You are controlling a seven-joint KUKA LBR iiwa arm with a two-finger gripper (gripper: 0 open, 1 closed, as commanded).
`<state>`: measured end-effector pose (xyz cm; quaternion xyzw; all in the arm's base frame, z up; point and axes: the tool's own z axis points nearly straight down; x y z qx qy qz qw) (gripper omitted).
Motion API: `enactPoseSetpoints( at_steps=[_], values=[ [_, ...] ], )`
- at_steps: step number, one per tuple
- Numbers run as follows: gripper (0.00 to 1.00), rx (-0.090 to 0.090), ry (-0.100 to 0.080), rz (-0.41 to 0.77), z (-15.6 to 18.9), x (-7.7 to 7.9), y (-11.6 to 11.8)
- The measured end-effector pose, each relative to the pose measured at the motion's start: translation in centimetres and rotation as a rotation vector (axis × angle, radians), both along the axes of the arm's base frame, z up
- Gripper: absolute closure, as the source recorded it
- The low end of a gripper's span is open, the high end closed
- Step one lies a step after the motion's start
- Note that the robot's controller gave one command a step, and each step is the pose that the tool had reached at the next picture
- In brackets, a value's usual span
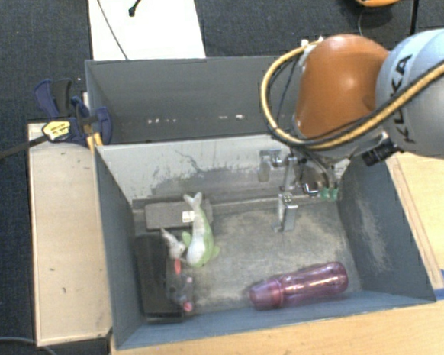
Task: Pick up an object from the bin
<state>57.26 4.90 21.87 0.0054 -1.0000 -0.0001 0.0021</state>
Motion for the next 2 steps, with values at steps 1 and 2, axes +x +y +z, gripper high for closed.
enactPoseSetpoints(
  at_steps=[1, 2],
  values=[
    [0.00, 0.001, -0.008, -0.002, 0.5, 0.1, 0.0],
    [0.00, 0.001, -0.010, 0.111, -2.8, 0.6, 1.3]
  ],
)
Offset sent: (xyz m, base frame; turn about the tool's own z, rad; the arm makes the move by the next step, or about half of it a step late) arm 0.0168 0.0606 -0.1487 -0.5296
